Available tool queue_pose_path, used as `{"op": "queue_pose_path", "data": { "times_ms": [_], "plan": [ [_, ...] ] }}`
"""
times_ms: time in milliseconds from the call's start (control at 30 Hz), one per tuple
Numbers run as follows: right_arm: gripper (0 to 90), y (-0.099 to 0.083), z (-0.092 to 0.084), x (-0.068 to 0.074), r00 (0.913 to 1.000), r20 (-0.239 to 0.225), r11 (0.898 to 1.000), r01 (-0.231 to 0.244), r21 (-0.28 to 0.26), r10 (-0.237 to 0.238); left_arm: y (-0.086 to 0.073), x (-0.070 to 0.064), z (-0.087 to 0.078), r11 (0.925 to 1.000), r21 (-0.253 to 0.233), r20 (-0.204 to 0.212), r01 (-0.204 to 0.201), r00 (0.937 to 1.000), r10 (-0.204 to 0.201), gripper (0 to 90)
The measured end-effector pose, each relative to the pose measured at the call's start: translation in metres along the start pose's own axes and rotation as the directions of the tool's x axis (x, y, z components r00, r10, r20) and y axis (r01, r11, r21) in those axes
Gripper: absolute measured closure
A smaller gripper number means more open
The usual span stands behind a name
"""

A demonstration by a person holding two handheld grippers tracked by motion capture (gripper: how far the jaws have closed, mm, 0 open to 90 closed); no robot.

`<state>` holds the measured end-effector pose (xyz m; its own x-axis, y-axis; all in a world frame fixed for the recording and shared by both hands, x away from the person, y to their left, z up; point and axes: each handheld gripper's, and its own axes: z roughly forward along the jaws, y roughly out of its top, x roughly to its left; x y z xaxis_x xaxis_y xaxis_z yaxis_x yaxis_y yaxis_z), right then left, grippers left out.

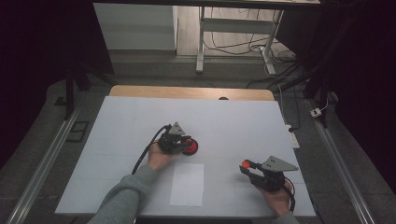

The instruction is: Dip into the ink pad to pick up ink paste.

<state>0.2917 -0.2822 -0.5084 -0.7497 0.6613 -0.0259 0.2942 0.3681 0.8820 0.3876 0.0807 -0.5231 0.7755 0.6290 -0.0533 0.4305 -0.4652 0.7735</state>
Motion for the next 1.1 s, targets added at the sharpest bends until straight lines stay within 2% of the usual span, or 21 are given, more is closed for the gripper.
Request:
{"op": "queue_pose_path", "data": {
  "times_ms": [433,567,1100],
  "plan": [
    [64.5,0.0003,-0.0005,0.0003,1.0,-0.002,1.0,0.002,-0.003,-0.002,-0.0025,-0.0007,0.0005,0.9999,-0.004,-0.003,-0.009,1.0,0.009,73.1],
    [64.5,0.0004,-0.0009,0.0004,1.0,0.001,1.0,0.003,0.0,-0.003,-0.0025,-0.0017,0.0004,0.9997,0.0,-0.008,-0.023,0.9997,0.023,73.2],
    [64.5,0.0008,-0.0018,0.0015,1.0,0.0,1.0,-0.004,-0.008,0.004,-0.0028,-0.0028,0.0001,0.9997,0.005,-0.015,-0.023,0.9996,0.023,73.5]
  ]
}}
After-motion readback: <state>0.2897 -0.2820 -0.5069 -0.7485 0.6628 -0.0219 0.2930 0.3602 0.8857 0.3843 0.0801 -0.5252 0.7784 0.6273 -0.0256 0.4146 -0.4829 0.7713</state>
